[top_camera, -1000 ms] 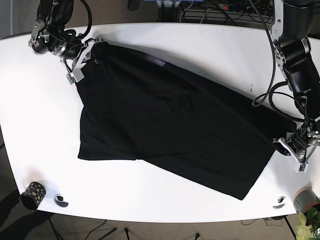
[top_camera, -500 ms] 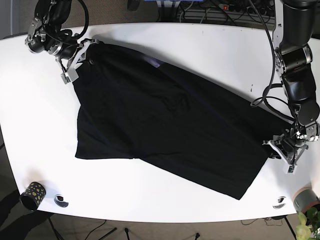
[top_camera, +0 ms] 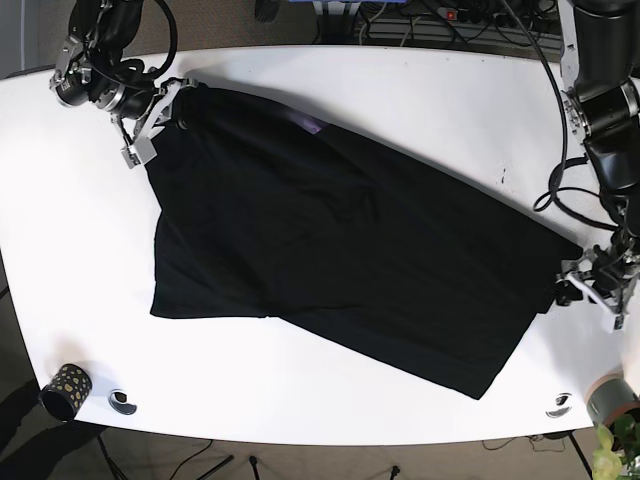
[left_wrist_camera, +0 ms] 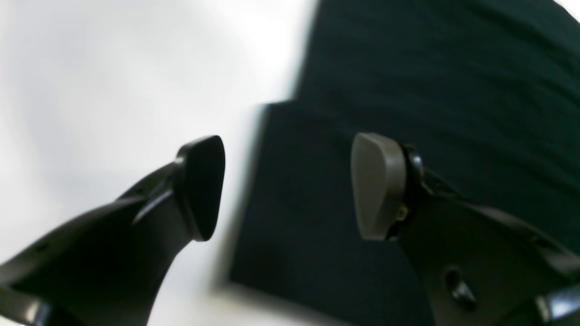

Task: Fold the T-shirt properly
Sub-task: 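Pull the shirt edge with the left gripper to straighten it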

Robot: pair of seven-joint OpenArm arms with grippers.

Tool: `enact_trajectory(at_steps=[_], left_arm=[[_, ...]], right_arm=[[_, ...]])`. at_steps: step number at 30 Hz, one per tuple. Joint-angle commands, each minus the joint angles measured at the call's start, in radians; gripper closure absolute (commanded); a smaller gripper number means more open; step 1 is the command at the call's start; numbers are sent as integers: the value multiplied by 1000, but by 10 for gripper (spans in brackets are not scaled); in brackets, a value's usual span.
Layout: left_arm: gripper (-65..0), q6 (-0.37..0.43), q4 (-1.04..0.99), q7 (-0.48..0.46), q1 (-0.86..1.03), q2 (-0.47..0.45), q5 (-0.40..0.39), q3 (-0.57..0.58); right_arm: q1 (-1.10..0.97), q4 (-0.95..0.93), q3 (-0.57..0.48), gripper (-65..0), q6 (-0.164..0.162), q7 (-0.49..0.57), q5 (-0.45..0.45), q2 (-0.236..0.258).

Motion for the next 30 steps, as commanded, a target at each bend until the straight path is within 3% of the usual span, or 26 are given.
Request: enact_trajectory(at_steps=[1, 6, 19, 30], left_arm=[[-399, -2, 28, -10, 14, -63, -56, -3], [-399, -2, 57, -12, 85, -105, -99, -3], [-400, -2, 54, -15, 91, -65, -93, 0], [-400, 1, 53, -15, 97, -57, -55, 90]], right_arm=[[4, 20, 5, 0, 6, 13, 14, 11], [4, 20, 6, 0, 6, 24, 11, 11], [10, 18, 6, 0, 6, 33, 11, 16], [12, 14, 6, 0, 6, 35, 13, 10]])
